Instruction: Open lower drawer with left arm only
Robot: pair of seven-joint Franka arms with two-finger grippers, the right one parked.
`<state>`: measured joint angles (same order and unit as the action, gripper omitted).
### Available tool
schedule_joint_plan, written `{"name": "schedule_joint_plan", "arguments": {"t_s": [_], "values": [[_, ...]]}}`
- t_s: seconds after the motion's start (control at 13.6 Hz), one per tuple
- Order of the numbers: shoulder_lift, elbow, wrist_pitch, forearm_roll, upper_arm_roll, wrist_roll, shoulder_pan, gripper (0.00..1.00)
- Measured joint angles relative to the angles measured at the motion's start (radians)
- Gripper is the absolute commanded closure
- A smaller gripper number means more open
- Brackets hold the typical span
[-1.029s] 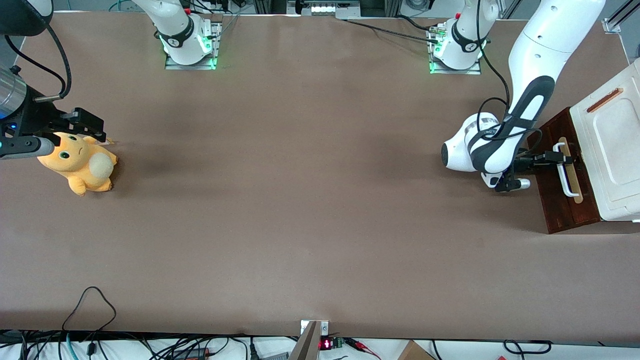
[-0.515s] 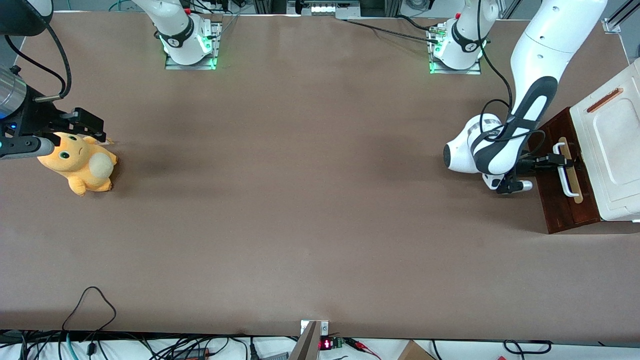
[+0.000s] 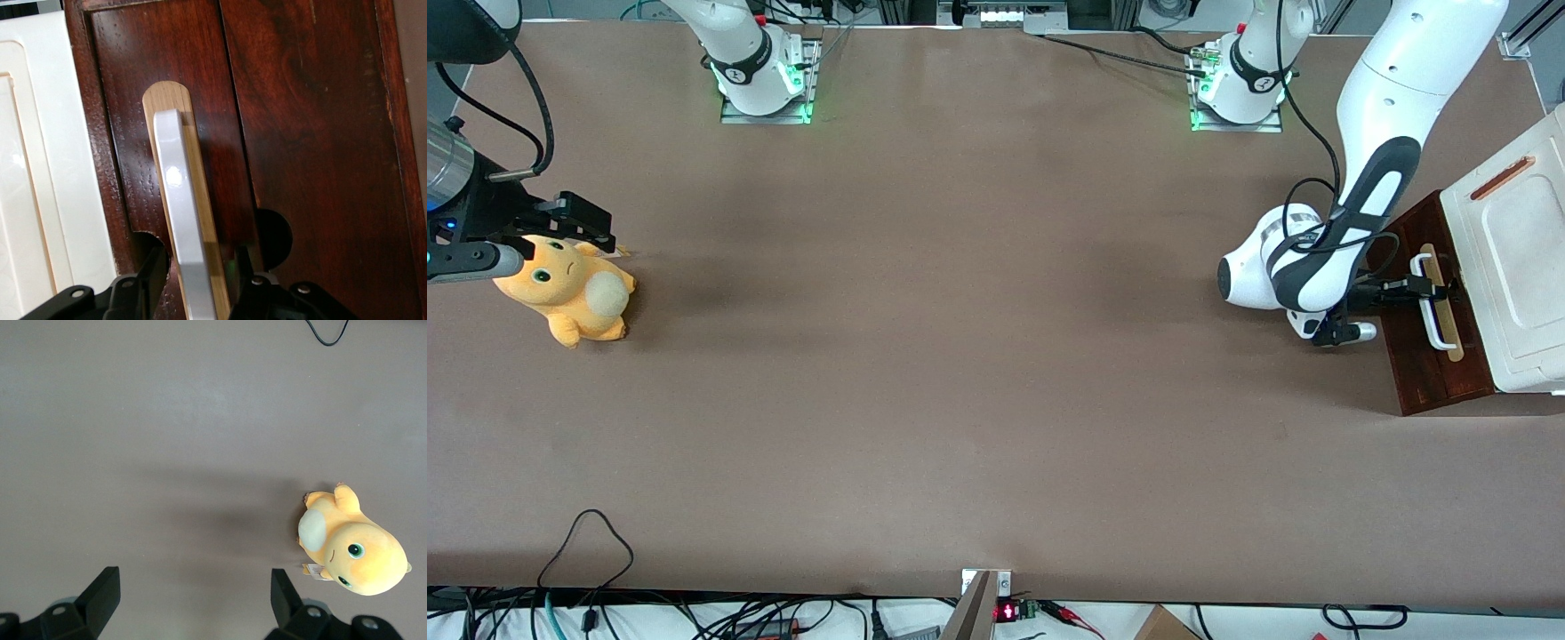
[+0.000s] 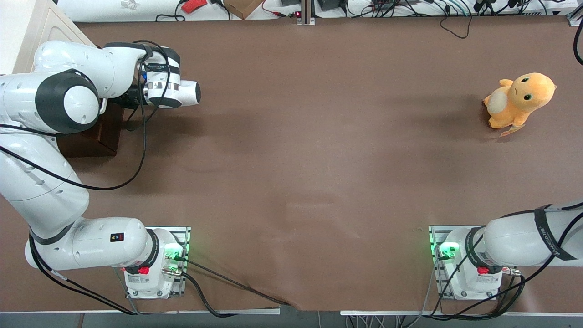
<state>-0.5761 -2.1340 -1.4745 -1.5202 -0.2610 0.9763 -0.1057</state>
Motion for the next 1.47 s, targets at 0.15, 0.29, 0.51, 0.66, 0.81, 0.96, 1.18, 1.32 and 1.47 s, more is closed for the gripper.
{"name": "schedule_joint_plan", "arguments": {"t_s": [0.15, 0.29, 0.51, 0.66, 0.81, 0.96, 1.18, 1.32, 1.47], "values": [[-0.001, 0.000, 0.000, 0.000, 0.000, 0.000, 0.000, 0.59], [-0.004, 0.000, 0.000, -0.009, 0.001, 0.000, -0.002, 0.60], [-0.010, 0.001, 0.000, -0.014, 0.002, 0.000, -0.008, 0.60], [-0.011, 0.002, 0.000, -0.015, 0.002, 0.000, -0.009, 0.69], [-0.011, 0.003, 0.000, -0.015, 0.002, 0.000, -0.009, 0.86], [-0.010, 0.007, 0.012, -0.017, -0.001, 0.004, -0.008, 0.97], [-0.010, 0.008, 0.014, -0.017, 0.000, 0.019, -0.008, 1.00], [-0.010, 0.008, 0.014, -0.017, 0.000, 0.020, -0.008, 1.00], [-0.010, 0.008, 0.014, -0.017, -0.002, 0.020, -0.007, 1.00]]}}
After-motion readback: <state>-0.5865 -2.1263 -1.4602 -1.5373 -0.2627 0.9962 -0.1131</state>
